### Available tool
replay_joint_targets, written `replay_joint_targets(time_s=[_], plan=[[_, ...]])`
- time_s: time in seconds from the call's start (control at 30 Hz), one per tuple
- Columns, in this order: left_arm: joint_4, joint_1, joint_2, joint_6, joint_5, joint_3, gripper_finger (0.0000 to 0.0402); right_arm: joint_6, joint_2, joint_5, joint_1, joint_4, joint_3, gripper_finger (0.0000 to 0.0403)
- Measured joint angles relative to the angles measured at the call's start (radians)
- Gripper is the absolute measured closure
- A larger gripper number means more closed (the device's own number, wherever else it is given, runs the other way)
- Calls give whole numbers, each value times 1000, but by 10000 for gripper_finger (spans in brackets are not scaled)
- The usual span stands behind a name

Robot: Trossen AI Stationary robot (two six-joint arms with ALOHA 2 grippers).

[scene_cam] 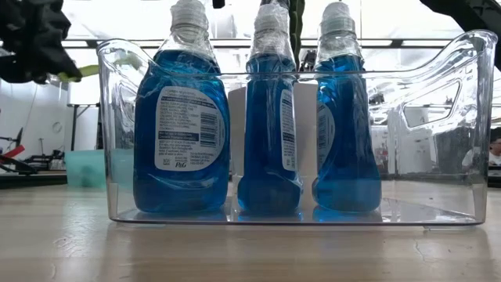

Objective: Pick & Place Kitchen Sink Supplies
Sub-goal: Put the light green dishwashing brush into the light blue bin

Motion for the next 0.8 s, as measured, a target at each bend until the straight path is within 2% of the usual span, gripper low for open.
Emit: replay_joint_targets(time_s=[0.33, 0.57, 0.67, 0.8], plan=[[-96, 15, 196, 177, 7, 18, 383, 3, -1, 0, 8, 5, 0, 231], [-198, 124, 320, 173, 7, 44, 383, 3, -5, 0, 26, 16, 0, 228], [-182, 200, 359, 291, 17, 63, 382, 3, -5, 0, 30, 20, 0, 228], [-138, 308, 417, 531, 26, 100, 383, 4, -6, 0, 34, 22, 0, 232]])
